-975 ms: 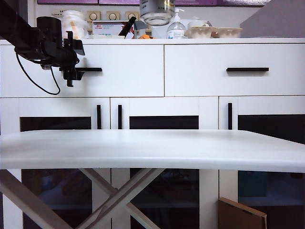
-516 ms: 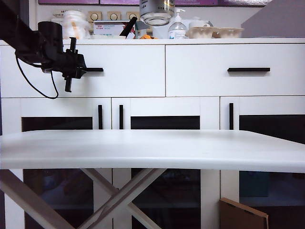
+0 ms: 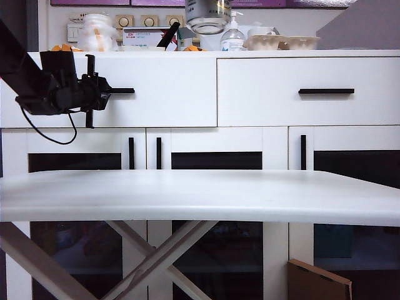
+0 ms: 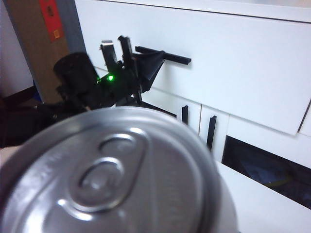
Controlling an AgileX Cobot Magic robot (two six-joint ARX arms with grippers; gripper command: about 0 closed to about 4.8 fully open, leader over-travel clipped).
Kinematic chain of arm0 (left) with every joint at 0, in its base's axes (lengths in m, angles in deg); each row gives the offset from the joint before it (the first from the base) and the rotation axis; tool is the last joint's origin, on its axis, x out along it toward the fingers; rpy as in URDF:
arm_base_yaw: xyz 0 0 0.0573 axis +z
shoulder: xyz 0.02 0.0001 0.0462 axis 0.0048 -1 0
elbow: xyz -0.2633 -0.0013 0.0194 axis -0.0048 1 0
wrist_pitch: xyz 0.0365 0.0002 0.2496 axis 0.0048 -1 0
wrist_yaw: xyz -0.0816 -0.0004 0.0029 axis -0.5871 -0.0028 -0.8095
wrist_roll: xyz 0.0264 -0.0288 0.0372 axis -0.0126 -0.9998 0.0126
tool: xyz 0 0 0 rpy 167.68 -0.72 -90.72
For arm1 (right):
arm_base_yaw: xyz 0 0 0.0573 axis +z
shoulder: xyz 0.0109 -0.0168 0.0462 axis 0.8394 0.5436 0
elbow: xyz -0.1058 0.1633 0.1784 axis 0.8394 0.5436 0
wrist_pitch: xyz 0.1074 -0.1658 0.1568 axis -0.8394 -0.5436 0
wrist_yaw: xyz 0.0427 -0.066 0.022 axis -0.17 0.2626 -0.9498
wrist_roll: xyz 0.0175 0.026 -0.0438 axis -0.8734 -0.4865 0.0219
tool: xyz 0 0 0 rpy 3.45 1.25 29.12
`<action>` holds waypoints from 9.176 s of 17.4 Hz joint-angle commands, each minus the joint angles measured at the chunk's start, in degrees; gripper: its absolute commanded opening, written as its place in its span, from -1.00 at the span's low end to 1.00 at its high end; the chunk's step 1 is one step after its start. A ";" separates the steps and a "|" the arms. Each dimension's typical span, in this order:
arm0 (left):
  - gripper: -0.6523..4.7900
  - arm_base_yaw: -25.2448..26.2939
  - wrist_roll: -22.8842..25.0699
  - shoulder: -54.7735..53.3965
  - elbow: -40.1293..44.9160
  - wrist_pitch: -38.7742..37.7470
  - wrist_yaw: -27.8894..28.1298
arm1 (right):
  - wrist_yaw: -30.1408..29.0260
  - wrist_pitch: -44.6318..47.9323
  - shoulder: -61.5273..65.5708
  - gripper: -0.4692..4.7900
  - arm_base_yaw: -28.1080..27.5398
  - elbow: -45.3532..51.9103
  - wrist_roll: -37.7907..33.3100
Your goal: Pick up a can of beer from the white table, open the left drawer, place the beer inside the drawer, and finally close the drawer.
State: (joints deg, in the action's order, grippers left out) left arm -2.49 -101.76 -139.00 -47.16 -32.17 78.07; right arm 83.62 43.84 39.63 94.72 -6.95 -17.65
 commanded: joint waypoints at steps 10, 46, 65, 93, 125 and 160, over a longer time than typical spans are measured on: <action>-0.78 1.60 1.62 14.58 25.88 22.45 -3.65 | 1.40 2.36 -1.79 -0.67 -0.39 -0.92 0.44; 1.00 -0.26 -5.27 4.72 -5.99 -20.96 3.17 | 1.18 1.90 -2.89 -0.67 -0.33 -0.92 1.90; -0.78 -0.20 3.17 0.55 -10.21 -19.26 0.85 | 1.20 1.86 -2.89 -0.67 -0.35 -1.14 1.90; -0.78 0.07 -2.29 6.84 16.68 19.54 -3.85 | 1.40 1.84 -2.89 -0.67 -0.66 -1.14 1.90; 0.91 -1.60 -6.51 -2.69 -13.92 -19.76 6.97 | 1.11 1.27 -2.91 -0.67 -0.48 -1.14 1.90; -0.78 -1.11 -2.89 10.99 35.91 34.36 -1.99 | 1.20 0.52 -3.87 -0.67 -0.35 -1.14 1.90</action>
State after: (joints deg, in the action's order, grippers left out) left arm -3.83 -105.43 -128.97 -13.63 2.47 76.34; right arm 84.54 40.78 36.63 94.35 -7.34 -15.77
